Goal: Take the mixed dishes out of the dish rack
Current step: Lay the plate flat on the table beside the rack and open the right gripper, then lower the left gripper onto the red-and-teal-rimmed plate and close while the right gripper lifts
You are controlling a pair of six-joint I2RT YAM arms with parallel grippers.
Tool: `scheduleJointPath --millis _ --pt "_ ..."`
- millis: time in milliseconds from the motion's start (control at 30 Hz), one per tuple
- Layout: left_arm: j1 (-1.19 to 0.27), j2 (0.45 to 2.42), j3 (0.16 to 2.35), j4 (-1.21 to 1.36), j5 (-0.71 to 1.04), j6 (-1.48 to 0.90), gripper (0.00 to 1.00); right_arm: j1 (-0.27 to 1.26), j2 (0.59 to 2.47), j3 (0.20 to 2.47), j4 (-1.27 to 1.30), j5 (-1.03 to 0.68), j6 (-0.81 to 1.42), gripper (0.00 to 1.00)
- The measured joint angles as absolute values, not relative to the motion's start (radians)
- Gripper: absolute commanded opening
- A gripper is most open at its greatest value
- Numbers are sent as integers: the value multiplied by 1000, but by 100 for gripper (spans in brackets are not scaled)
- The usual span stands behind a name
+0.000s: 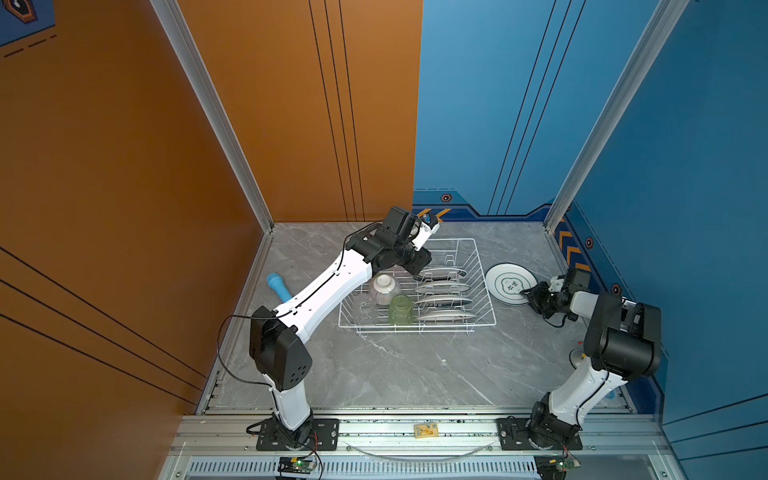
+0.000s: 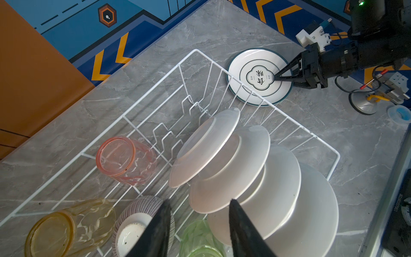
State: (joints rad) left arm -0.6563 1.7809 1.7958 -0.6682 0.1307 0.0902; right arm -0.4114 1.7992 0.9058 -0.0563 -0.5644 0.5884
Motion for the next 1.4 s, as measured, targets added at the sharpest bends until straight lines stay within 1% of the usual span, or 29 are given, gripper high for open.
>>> scheduleJointPath --millis 67,133,467,667,767,900,1233,1400 --pt "-657 1782 1797 -675 130 90 45 -411 1788 906 -65 -555 579 46" --pt "-659 1792 1807 -685 127 91 44 -411 1773 906 -83 -540 570 51" --pt "-667 1830 1826 -721 101 118 44 -412 1708 905 -232 -453 529 55" --pt "-686 1849 1846 -739 74 160 43 -411 1580 897 -369 -361 483 57" --pt "-701 1882 1874 -744 57 193 43 -390 1506 919 -441 -316 450 58" --pt "-734 1937 1899 -752 15 253 42 -317 1445 985 -509 -269 415 58" --pt "-775 2065 2005 -760 -67 367 40 -222 1370 1048 -577 -260 403 58" --pt "-775 2098 2057 -761 -85 405 35 -217 1338 1053 -599 -260 398 59"
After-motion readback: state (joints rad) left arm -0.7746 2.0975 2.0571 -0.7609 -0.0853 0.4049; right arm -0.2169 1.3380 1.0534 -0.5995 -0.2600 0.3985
